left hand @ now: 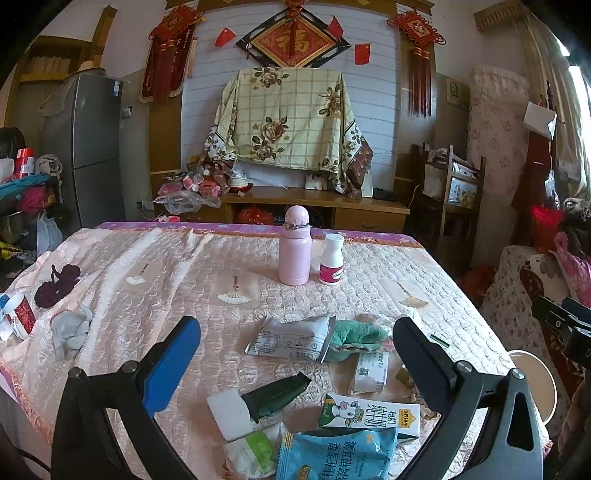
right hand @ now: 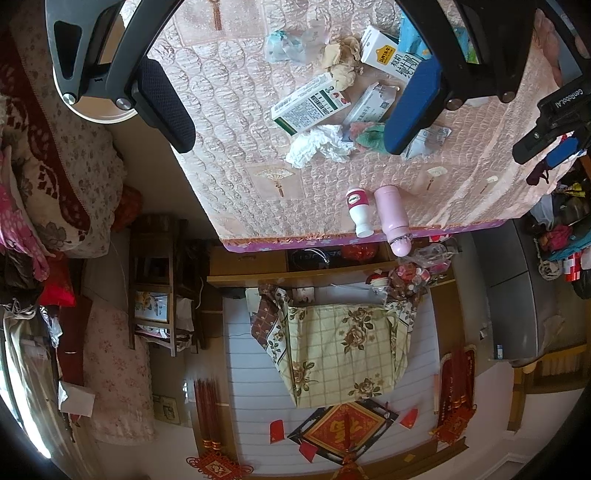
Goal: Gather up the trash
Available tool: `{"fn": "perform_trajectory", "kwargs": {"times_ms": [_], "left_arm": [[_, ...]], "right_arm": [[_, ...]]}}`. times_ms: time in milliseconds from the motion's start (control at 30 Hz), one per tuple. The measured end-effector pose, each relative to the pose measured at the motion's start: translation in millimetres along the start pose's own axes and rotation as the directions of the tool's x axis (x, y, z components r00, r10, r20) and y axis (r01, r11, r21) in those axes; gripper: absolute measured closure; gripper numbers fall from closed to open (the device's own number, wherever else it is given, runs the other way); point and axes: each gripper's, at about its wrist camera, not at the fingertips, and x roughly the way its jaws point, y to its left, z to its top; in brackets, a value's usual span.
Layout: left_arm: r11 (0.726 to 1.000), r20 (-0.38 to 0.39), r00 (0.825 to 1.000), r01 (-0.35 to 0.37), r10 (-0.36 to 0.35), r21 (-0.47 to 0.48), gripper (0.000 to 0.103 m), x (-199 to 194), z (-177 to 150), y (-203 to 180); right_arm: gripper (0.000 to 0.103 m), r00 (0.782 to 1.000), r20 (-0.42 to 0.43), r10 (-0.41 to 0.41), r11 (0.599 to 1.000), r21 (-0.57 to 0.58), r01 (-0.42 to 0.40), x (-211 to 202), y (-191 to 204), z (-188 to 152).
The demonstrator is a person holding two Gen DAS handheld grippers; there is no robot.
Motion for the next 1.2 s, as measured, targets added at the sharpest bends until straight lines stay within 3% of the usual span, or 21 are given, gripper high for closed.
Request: {"fn": "perform_trajectory", "kwargs": {"times_ms": [1200], "left_arm": [[1.000,-0.055,0.998,-0.015,0.014,-0.019,0.000,11,-7,12]], "right_arm": [[0.000,0.999,-0.050,0.019,1.000,-0.024,-0.020,13,6,-13]]}}
